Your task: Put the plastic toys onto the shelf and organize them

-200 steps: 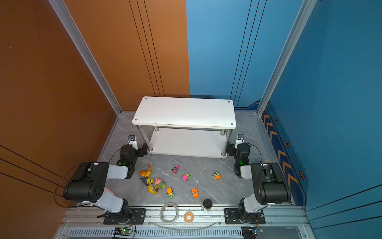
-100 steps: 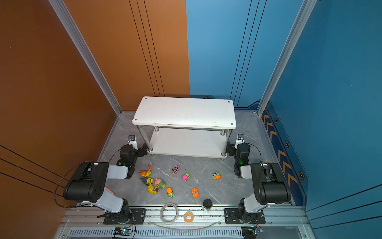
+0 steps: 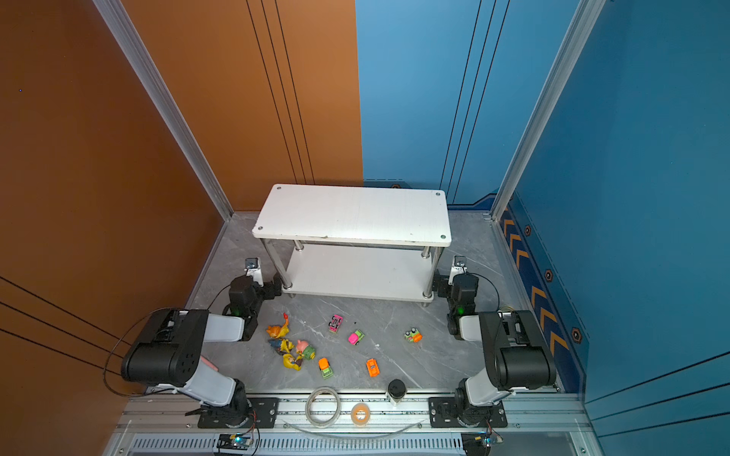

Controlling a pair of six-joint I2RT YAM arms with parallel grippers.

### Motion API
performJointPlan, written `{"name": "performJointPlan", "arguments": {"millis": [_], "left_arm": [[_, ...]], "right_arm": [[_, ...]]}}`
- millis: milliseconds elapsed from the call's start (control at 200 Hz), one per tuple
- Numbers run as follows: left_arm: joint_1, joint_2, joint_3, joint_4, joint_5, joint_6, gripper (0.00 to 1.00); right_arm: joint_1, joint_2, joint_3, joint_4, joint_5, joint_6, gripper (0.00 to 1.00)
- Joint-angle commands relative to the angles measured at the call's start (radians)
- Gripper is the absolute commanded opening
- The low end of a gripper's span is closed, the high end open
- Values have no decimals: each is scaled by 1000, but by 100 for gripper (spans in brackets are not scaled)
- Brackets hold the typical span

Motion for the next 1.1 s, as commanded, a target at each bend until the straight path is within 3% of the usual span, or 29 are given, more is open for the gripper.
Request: {"name": "performJointPlan", "arguments": {"millis": [0,631,711,836,1006,1096], "left_arm": [[4,1,12,-4,23,-5,98],[4,-2,12,-3,22,-6,98],[-3,-36,0,-2,18,-1,98],[-50,-193,-47,-45,-112,14,98],[-134,-361,-49,-150,-383,-35,98],[-165,-458,-34,-251,-441,-65,98]], "right_arm": [[-4,-7,11,-22,-6,18,100],[-4,-8,11,-21,-5,18,100],[12,-67,2,-43,73,28,100],[14,-267,8,-214,171,62,100],[28,-456,42,-478,328,275,100],[70,-562,59,-650,415,330,100]]}}
